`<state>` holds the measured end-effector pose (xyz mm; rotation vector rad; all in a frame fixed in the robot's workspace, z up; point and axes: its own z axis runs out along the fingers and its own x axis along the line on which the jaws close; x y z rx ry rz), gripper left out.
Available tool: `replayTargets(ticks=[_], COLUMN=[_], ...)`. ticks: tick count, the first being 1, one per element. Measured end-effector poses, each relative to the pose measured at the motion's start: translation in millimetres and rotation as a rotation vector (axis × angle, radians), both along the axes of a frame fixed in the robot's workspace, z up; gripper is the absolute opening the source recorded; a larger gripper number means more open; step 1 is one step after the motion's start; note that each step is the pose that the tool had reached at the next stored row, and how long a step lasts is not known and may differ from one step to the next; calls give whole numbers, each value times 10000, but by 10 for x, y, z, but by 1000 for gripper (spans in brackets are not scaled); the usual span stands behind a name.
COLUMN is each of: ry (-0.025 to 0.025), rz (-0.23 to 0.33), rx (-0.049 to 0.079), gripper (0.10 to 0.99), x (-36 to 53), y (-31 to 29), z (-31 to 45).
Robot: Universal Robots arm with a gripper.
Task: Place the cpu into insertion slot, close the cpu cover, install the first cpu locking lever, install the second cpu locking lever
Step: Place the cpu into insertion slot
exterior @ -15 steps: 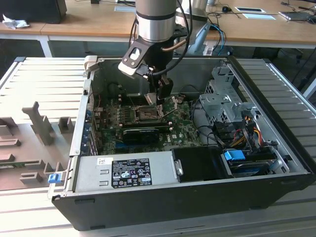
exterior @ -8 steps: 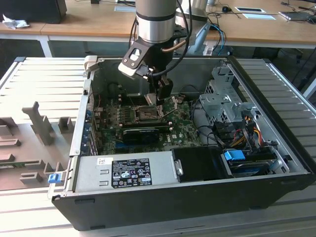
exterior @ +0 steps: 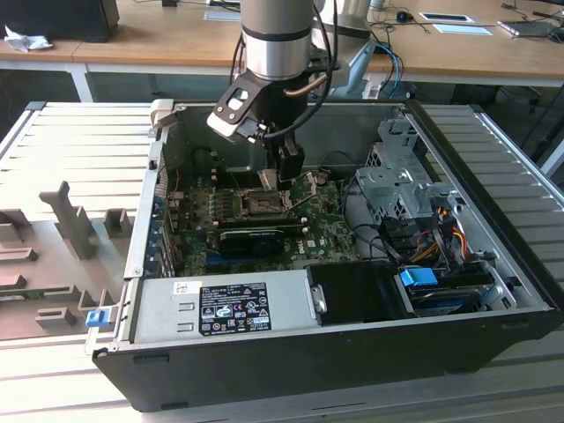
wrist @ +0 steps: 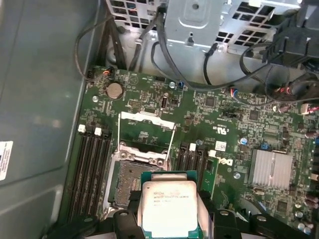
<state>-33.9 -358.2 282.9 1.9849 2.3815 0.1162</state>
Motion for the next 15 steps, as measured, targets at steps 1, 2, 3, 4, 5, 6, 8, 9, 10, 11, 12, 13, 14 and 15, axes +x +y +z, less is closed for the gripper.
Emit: replayTargets(ticks=[1,2,3,4,5,6,8,9,10,11,12,13,14,15], ry=[-1,-1,0,0,0,0,0,-1,0,0,1,1,0,0], rz=[0,3,3,-44,-221,-478,-1000,-1273,-1605,-1843,-1947,-1999,-2017,-2018], rx=[0,0,-1,-1,-1,-1,0,0,-1,0,0,-1,-1,-2], gripper=[529,529,529,529,529,529,529,529,529,529,529,529,529,529], x=[-3,-3,-3,-3,-3,-3,-3,-3,-3,-3,-3,-3,-3,-3], y=[1,4,8,10,10,10,10,10,10,10,10,10,10,10], z=[-20,-44,-63,-83,-101,-126,-176,-200,-223,-234,-238,-241,-245,-248])
